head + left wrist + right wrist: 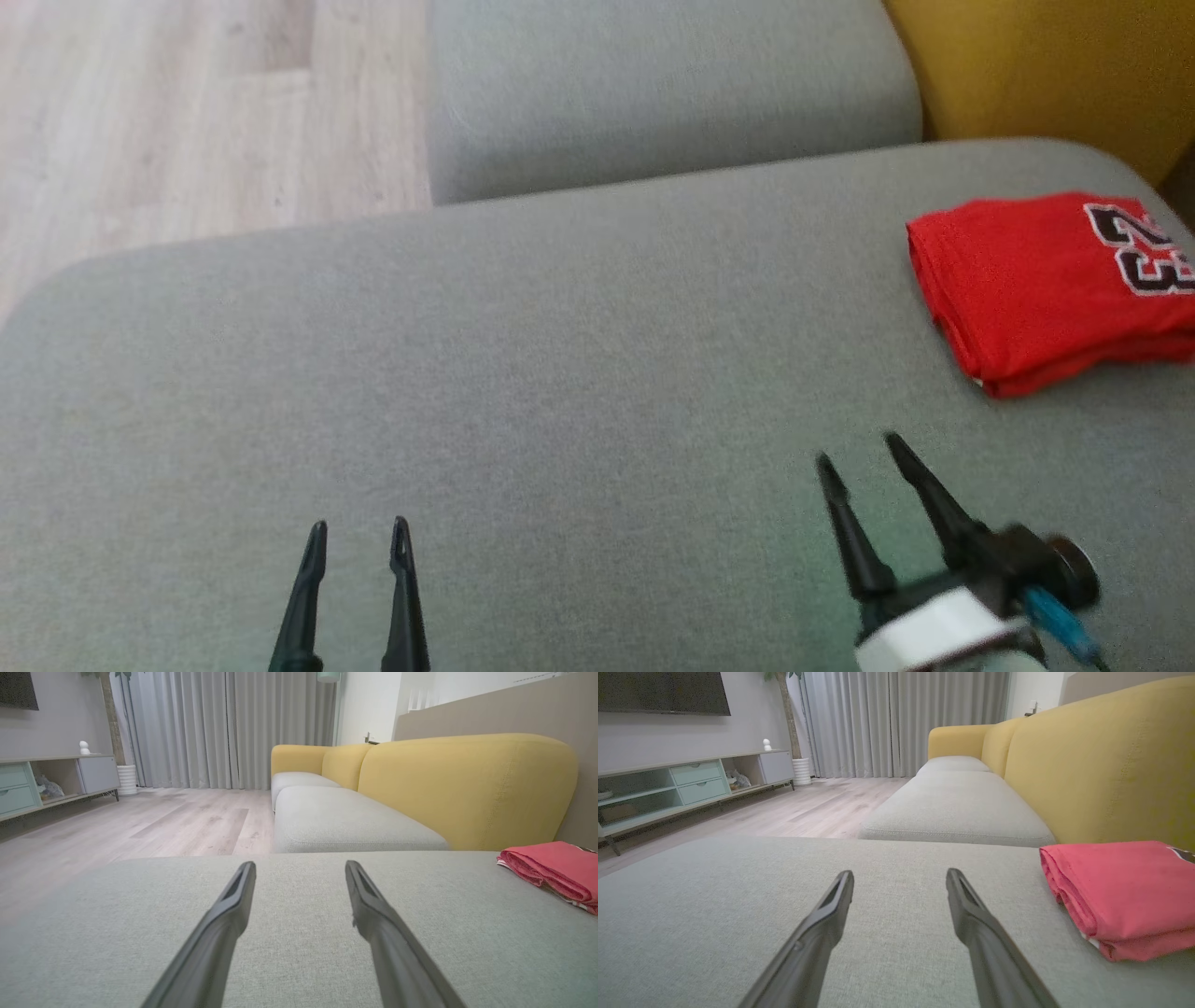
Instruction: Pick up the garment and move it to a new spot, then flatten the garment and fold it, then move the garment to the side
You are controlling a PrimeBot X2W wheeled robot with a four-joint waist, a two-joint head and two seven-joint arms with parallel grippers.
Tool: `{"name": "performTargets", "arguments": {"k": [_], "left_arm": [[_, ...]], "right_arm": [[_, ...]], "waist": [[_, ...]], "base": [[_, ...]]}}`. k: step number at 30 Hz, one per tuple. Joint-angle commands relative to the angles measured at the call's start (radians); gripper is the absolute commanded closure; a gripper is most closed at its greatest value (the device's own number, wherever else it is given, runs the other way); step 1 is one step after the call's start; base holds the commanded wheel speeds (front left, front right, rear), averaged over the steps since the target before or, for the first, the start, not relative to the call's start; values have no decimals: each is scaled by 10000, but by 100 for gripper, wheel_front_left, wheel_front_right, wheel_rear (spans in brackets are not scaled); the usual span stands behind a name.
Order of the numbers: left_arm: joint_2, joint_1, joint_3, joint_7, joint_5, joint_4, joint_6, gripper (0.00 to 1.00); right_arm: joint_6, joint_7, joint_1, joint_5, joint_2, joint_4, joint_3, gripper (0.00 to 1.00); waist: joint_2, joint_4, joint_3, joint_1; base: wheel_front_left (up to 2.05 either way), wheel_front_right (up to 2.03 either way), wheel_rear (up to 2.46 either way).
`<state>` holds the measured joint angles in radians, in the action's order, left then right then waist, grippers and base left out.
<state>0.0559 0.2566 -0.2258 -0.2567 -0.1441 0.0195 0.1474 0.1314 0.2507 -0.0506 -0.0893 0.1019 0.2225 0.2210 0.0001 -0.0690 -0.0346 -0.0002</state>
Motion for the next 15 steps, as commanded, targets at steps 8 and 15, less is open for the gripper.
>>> {"name": "performTargets", "arguments": {"k": [8, 15], "left_arm": [[-56, 23, 579, -51, 176, 540, -191, 0], [-56, 148, 711, -51, 174, 452, -166, 0]], "right_arm": [[-7, 109, -786, 209, -397, -974, -759, 0], [-7, 110, -897, 123, -486, -1021, -941, 0]], "waist": [[-1, 295, -346, 2], [-1, 317, -354, 2]], "base": [[0, 0, 0], [0, 0, 0]]}}
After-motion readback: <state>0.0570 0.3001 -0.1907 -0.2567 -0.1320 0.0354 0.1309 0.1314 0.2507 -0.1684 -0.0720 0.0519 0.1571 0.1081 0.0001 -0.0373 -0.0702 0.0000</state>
